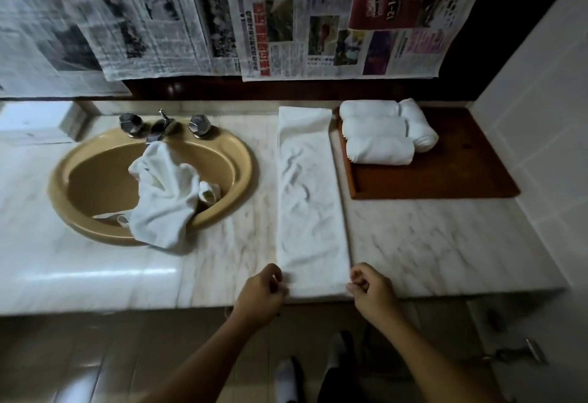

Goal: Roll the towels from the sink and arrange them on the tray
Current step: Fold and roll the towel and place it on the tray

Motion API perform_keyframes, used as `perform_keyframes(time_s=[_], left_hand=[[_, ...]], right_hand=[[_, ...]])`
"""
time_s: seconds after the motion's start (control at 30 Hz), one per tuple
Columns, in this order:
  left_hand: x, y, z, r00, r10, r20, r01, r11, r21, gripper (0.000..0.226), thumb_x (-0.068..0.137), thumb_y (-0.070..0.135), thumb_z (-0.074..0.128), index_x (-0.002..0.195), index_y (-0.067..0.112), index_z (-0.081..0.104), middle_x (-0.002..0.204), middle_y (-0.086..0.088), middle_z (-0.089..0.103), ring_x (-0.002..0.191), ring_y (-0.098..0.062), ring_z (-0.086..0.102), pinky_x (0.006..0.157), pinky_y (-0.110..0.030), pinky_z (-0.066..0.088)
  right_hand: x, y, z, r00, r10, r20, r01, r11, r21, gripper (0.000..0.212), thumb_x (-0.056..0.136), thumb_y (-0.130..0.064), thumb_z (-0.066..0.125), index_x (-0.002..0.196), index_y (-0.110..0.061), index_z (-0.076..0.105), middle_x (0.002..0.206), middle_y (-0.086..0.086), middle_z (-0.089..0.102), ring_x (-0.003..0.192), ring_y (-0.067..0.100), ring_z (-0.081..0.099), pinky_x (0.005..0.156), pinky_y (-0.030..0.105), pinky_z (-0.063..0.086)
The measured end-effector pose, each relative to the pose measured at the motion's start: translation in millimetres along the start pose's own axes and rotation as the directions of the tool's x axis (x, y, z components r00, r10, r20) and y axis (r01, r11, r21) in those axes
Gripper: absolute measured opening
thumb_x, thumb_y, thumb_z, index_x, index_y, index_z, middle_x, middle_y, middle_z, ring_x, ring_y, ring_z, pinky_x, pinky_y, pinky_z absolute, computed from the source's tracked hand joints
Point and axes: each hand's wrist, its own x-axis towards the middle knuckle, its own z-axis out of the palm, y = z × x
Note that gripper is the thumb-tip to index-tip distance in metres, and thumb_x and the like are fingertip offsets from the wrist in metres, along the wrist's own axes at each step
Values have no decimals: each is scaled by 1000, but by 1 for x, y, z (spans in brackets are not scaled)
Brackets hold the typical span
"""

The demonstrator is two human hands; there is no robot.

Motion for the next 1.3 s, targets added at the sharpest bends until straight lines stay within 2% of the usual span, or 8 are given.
perform_keyframes(time_s=[0.2, 0.37, 0.47, 0.63, 0.73, 1.0, 1.1, 1.3], left_hand=[[6, -15, 13, 990, 65, -123, -51, 993, 111, 22, 87, 33, 69, 78, 28, 50, 76, 7, 58, 66, -11, 57, 60, -38, 51], [5, -33, 19, 962, 234, -138, -223, 971, 89, 17, 89, 15, 75, 89, 32, 69, 97, 18, 57, 82, -3, 63, 70, -32, 56], [0, -41, 16, 924, 362, -125, -333, 921, 204, 12, 92, 21, 71, 103, 27, 73, 102, 19, 56, 80, -1, 61, 64, -27, 54], [-6, -45, 9, 870, 493, 7, -451, 791, 414, 23, 94, 36, 64, 116, 27, 64, 112, 13, 54, 74, -12, 61, 51, -32, 51], [-1, -40, 8, 884, 466, 36, -434, 790, 433, 27, 91, 33, 67, 117, 29, 60, 111, 13, 54, 74, -16, 63, 51, -34, 52], [2, -31, 8, 954, 291, -71, -273, 941, 199, 19, 99, 29, 61, 117, 30, 66, 105, 22, 55, 83, -1, 61, 66, -27, 53], [7, -26, 9, 972, 220, -86, -205, 966, 156, 20, 102, 33, 58, 116, 25, 68, 105, 18, 55, 84, -3, 61, 72, -32, 55], [19, -16, 13, 992, 56, -114, -43, 993, 111, 19, 101, 29, 60, 107, 17, 73, 102, 5, 61, 88, -13, 61, 77, -31, 51]], right_hand=[[4, 9, 2, 1000, -7, -11, 7, 1000, -14, 23, 80, -9, 80, 76, -26, 66, 66, -7, 64, 62, 13, 63, 64, 31, 54], [-8, 11, -3, 973, -223, -65, 220, 974, -47, 11, 80, -5, 81, 81, -15, 75, 75, -17, 63, 73, 4, 64, 66, 18, 53], [-13, 10, -9, 954, -301, -9, 299, 951, -82, 17, 77, -13, 80, 85, -23, 70, 74, -19, 55, 62, 6, 54, 58, 16, 48], [-13, 8, -14, 942, -318, 112, 333, 928, -169, 27, 76, -11, 75, 95, -26, 63, 81, -22, 49, 67, 3, 50, 59, 27, 50], [-12, 6, -16, 950, -293, 107, 307, 937, -164, 24, 79, -6, 74, 96, -22, 67, 78, -20, 51, 66, 5, 51, 59, 21, 48], [-1, 5, -14, 993, -18, 117, 29, 995, -92, 24, 89, -13, 74, 113, -14, 74, 93, -10, 66, 77, 0, 59, 68, 0, 39], [8, -1, -13, 988, 37, 147, -25, 996, -86, 20, 98, -22, 64, 114, -14, 71, 100, -3, 69, 91, 10, 63, 73, 16, 45], [15, -12, -10, 987, 137, 82, -126, 985, -121, 23, 94, -27, 63, 78, -9, 63, 71, 5, 62, 72, 23, 61, 60, 29, 43]])
